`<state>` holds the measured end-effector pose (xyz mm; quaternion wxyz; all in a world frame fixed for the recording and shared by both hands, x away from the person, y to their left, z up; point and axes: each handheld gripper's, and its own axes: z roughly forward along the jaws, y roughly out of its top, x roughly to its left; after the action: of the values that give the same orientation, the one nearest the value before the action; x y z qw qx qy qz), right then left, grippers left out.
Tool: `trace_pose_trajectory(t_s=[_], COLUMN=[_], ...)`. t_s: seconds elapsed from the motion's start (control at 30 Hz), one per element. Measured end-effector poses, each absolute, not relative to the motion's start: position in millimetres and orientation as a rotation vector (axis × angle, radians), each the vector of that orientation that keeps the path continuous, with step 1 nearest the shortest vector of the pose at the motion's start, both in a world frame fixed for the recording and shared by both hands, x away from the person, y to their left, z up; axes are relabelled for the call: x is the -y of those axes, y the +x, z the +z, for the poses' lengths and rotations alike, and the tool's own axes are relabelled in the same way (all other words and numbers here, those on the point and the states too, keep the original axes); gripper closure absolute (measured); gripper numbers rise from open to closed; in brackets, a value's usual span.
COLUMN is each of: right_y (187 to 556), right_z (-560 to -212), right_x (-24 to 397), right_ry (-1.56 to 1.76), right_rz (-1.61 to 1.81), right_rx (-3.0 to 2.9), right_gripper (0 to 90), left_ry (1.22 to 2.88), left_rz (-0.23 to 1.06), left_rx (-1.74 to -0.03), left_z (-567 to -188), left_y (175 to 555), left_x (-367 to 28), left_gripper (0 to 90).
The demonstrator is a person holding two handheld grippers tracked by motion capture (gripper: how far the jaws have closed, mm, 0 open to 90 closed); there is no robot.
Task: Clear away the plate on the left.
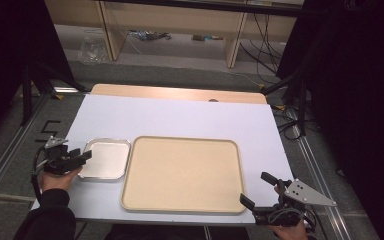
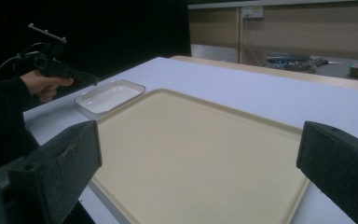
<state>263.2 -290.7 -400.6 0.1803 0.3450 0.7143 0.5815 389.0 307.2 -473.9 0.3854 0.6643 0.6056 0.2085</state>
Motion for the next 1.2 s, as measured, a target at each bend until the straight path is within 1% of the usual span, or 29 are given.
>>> trace_pose_trajectory(t_s=[0.07, 0.13, 0.23, 0.3, 0.43, 0.47, 0.57, 0.63, 0.77, 0.8, 0.9, 1.03, 1.1, 1.2], right_y=[263.1, 263.1, 263.2, 263.1, 263.2, 263.1, 263.2, 263.2, 263.2, 263.2, 263.2, 262.9, 263.1, 263.1], right_z=[-400.5, -400.4, -400.3, -400.3, -400.4, -400.3, -400.4, -400.3, -400.3, -400.3, -400.2, -400.5, -400.3, -400.2], right_x=[291.0, 291.0, 290.8, 290.8, 290.9, 290.9, 290.7, 290.9, 290.7, 290.7, 290.8, 289.9, 290.3, 290.4], right_ry=[0.974, 0.973, 0.974, 0.973, 0.972, 0.973, 0.969, 0.970, 0.970, 0.970, 0.970, 0.971, 0.972, 0.972], right_rz=[1.639, 1.639, 1.638, 1.638, 1.639, 1.639, 1.640, 1.639, 1.639, 1.637, 1.641, 1.640, 1.635, 1.633], right_rx=[-2.027, -2.028, -2.028, -2.029, -2.028, -2.030, -2.026, -2.030, -2.031, -2.031, -2.030, -2.028, -2.033, -2.036], right_gripper=[0.5, 0.5, 0.5, 0.5, 0.5, 0.5, 0.5, 0.5, 0.5, 0.5, 0.5, 0.5, 0.5, 0.5], left_ry=[1.705, 1.748, 1.719, 1.749, 1.767, 1.748, 1.771, 1.759, 1.791, 1.792, 1.755, 1.740, 1.673, 1.641], left_rz=[0.507, 0.513, 0.503, 0.503, 0.496, 0.503, 0.488, 0.499, 0.463, 0.459, 0.445, 0.415, 0.369, 0.361], left_rx=[-1.564, -1.557, -1.579, -1.587, -1.612, -1.624, -1.644, -1.636, -1.667, -1.672, -1.667, -1.677, -1.718, -1.709], left_z=[-477.0, -478.4, -480.1, -480.1, -482.5, -484.5, -485.3, -487.9, -490.5, -490.4, -492.2, -492.0, -492.4, -494.1], left_y=[391.6, 392.9, 395.5, 396.3, 399.2, 400.2, 402.3, 403.6, 406.2, 406.4, 407.2, 408.4, 409.0, 410.2], left_x=[-307.8, -310.4, -310.8, -312.7, -315.7, -315.0, -317.4, -317.6, -319.6, -319.2, -318.3, -322.3, -322.6, -323.9], left_gripper=[53.0, 54.5, 57.2, 58.9, 59.8, 60.6, 60.1, 64.9, 69.3, 73.0, 77.7, 82.4, 83.7, 85.3])
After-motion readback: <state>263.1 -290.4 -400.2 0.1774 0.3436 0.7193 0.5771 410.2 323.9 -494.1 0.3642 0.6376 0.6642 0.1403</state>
